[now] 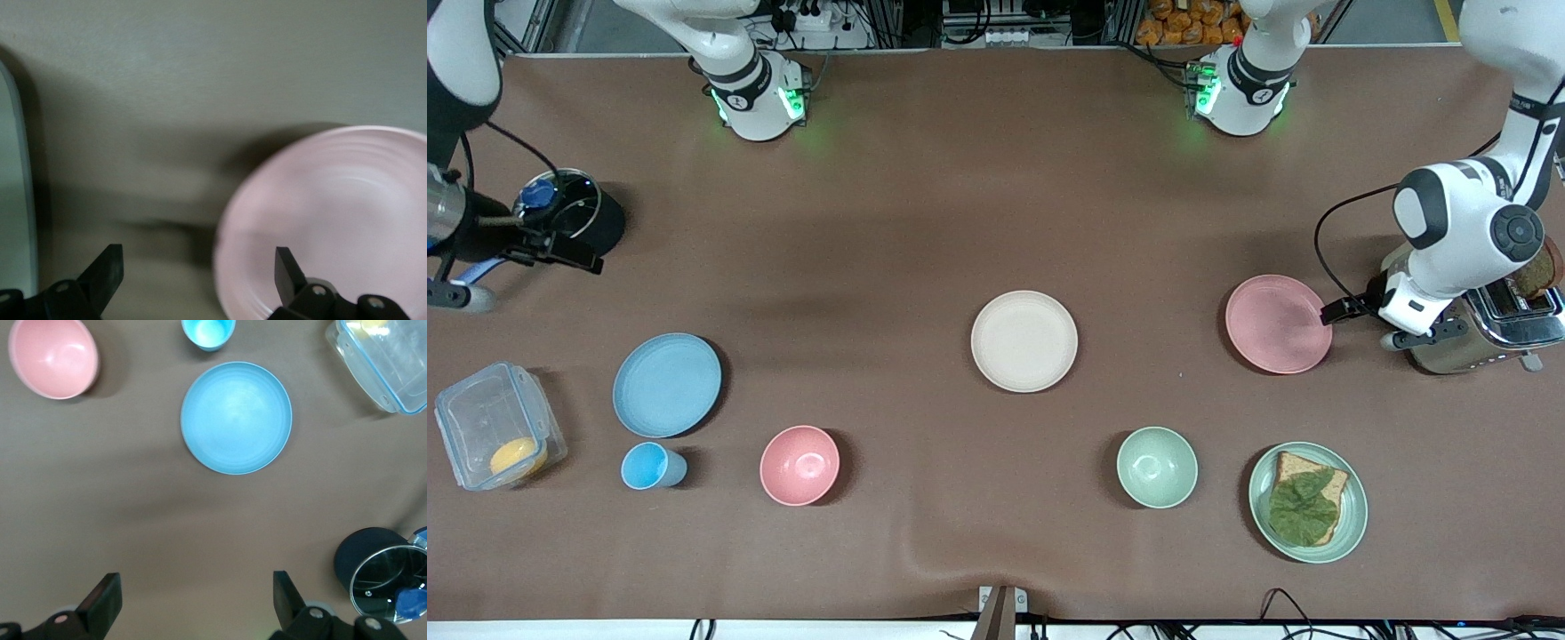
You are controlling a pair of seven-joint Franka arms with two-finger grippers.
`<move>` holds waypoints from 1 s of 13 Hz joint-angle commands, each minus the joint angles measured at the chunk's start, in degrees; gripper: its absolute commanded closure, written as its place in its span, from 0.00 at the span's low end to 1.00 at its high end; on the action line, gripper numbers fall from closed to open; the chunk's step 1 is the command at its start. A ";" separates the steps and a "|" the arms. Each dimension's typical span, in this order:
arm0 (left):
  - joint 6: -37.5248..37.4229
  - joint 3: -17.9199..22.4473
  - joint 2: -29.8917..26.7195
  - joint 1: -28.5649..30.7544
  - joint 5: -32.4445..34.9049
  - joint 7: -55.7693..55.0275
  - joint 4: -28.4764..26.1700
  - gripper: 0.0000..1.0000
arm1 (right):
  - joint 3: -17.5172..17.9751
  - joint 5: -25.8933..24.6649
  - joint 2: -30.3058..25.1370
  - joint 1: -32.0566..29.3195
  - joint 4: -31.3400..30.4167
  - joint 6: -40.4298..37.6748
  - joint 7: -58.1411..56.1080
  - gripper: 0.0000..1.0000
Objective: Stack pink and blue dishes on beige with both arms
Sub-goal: 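Reach the left gripper to the pink plate's rim and grasp it, then carry the pink plate with the left gripper over the beige plate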
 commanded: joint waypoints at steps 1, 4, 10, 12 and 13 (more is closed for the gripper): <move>1.54 -0.71 1.22 1.25 0.72 1.25 0.42 0.00 | 0.63 0.81 2.80 -2.49 -4.40 8.03 -0.68 0.00; 1.27 -0.97 1.21 1.16 0.72 0.55 0.51 0.00 | 0.55 0.81 6.83 -6.26 -9.52 19.65 -5.67 0.00; 2.06 -1.15 2.88 0.46 0.28 0.29 0.68 0.42 | 0.63 0.72 22.29 -12.34 -5.50 33.29 -18.61 0.00; 2.06 -1.85 2.88 0.37 0.19 0.02 0.68 0.62 | 0.63 0.64 27.47 -12.34 -2.77 34.08 -18.70 0.00; 2.06 -2.37 2.88 0.46 0.19 -0.67 0.68 0.71 | 0.63 0.55 29.68 -12.17 -1.45 34.70 -18.70 0.00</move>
